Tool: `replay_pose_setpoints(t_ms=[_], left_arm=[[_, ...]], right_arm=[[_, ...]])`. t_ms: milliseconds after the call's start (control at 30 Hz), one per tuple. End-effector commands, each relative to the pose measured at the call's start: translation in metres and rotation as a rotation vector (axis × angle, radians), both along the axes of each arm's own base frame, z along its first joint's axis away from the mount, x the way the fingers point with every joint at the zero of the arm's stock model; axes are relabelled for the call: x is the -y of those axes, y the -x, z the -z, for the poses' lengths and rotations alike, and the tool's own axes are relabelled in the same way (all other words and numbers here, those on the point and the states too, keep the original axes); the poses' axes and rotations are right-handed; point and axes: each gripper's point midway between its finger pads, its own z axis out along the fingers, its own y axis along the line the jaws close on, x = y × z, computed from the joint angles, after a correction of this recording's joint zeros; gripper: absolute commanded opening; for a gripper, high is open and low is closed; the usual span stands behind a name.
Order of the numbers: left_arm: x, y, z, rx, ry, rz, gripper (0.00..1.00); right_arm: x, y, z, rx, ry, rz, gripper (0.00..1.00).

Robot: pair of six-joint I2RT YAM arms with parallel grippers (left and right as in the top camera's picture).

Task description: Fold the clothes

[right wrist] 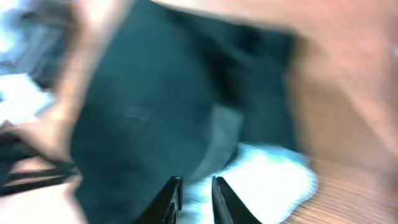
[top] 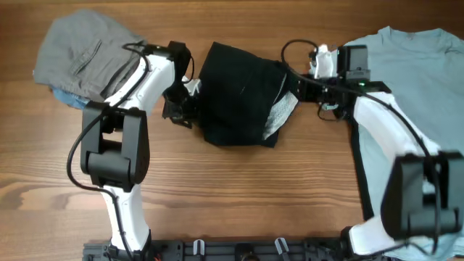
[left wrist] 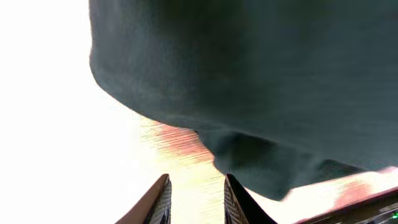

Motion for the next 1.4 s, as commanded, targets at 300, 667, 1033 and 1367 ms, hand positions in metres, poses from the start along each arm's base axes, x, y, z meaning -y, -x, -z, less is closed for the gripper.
replay_pose_setpoints(t_ms=[300, 667, 1033, 1367], left_arm=[[0.016, -0.061, -0.020, 0.275, 0.062, 0.014, 0.56], [0.002, -0.009, 0.024, 0.077, 0.015, 0.007, 0.30], [0.091, -0.017, -0.038, 0.101, 0.327, -0.241, 0.85], [0.071, 0.017, 0.051, 0.027, -0.008, -0.444, 0.04]], right_arm=[[0.001, -0.027, 0.122, -0.127, 0.242, 0.179, 0.21], [0.003, 0.011, -0.009, -0.002, 0.090, 0.013, 0.27], [-0.042, 0.036, 0.004, -0.051, 0.088, -0.130, 0.29], [-0.036, 0.036, 0.016, -0.078, 0.138, -0.107, 0.28]])
